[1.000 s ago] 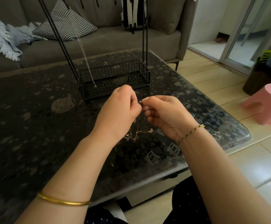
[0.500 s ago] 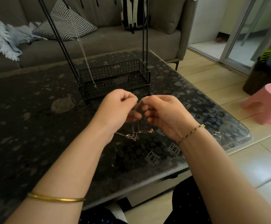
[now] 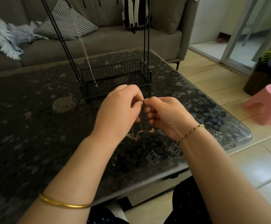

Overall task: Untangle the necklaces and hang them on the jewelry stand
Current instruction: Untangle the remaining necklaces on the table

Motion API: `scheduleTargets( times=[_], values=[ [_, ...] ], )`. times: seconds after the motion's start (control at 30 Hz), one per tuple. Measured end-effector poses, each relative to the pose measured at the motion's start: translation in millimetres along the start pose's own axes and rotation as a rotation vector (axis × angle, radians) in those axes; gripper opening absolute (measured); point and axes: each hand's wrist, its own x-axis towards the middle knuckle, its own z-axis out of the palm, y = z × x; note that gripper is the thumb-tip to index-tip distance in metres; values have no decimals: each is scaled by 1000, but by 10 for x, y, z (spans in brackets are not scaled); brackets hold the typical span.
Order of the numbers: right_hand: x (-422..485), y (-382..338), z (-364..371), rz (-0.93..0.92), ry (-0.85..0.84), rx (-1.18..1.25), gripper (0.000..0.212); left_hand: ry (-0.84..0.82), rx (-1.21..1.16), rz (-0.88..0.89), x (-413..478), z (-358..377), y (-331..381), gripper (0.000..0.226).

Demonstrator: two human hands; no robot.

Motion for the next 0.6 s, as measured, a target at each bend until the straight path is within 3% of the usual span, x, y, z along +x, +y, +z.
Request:
scheduleTargets(
  times=[0.27,0.43,0.6],
  values=[
    [27,12,-26,-40,24,-89,20,0,101,65,13,34,31,10],
    [14,-13,-45,-13,-14,-33,20,-69,-41,-53,26,25,1,19],
    [29,0,-57,-28,-26,-58,22,-113,-138,-88,34,14,-30,14]
  ],
)
